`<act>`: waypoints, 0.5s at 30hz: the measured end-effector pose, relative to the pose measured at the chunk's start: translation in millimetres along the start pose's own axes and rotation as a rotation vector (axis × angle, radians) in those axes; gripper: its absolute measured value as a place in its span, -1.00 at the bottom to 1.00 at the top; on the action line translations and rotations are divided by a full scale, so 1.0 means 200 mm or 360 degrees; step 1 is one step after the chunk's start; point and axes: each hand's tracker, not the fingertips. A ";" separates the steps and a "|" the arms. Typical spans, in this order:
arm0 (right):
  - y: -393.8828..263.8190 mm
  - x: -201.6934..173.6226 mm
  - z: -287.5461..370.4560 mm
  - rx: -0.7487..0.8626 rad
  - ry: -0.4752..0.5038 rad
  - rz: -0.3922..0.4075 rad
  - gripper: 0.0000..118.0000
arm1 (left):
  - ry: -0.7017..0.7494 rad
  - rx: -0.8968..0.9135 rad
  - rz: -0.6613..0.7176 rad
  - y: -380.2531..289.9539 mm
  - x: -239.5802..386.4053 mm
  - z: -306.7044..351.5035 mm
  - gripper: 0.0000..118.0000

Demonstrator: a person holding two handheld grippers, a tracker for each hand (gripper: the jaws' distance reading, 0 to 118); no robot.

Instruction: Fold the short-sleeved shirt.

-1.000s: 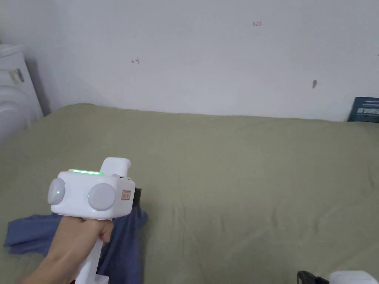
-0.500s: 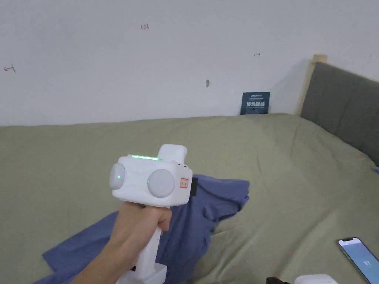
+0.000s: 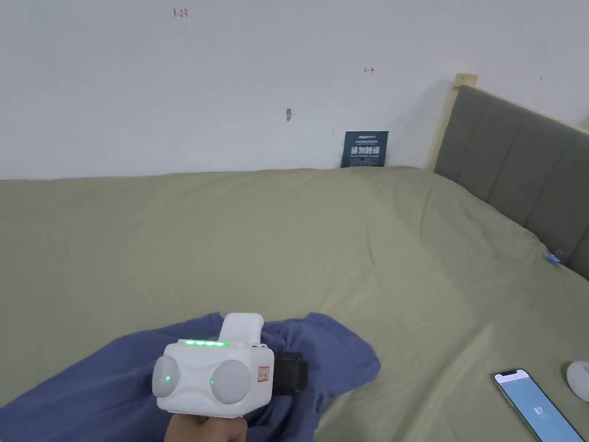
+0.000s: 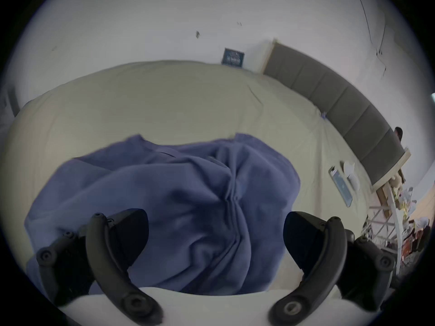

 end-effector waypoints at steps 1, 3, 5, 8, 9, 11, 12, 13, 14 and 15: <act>0.01 -0.01 0.01 0.0010 0.0010 -0.0005 -0.98 | 0.0016 0.0025 0.0018 0.00 -0.02 0.10 0.97; 0.03 -0.03 0.04 0.0059 0.0030 0.0003 -0.98 | 0.0037 0.0185 0.0047 -0.04 -0.09 0.37 0.97; 0.04 -0.06 0.08 0.0120 0.0044 0.0027 -0.98 | 0.0169 0.0300 0.0012 -0.09 -0.13 0.66 0.96; 0.07 -0.09 0.14 0.0183 0.0106 -0.0009 -0.98 | 0.0323 0.0536 -0.0004 -0.24 -0.19 1.12 0.89; 0.07 -0.11 0.17 0.0223 0.0125 -0.0009 -0.98 | 0.0369 0.0593 -0.0003 -0.31 -0.20 1.26 0.82; 0.08 -0.15 0.21 0.0263 0.0141 0.0026 -0.98 | 0.0446 0.0654 -0.0039 -0.44 -0.22 1.49 0.39; 0.08 -0.17 0.24 0.0281 0.0152 0.0033 -0.98 | 0.0541 0.0714 -0.0035 -0.53 -0.23 1.59 -0.04; 0.08 -0.18 0.27 0.0302 0.0163 0.0033 -0.98 | 0.0611 0.0769 -0.0028 -0.59 -0.22 1.67 -0.21; 0.08 -0.20 0.30 0.0321 0.0184 0.0031 -0.98 | 0.0684 0.0803 0.0013 -0.66 -0.23 1.73 -0.38; 0.07 -0.21 0.32 0.0336 0.0198 0.0031 -0.98 | 0.0731 0.0817 0.0056 -0.72 -0.25 1.79 -0.55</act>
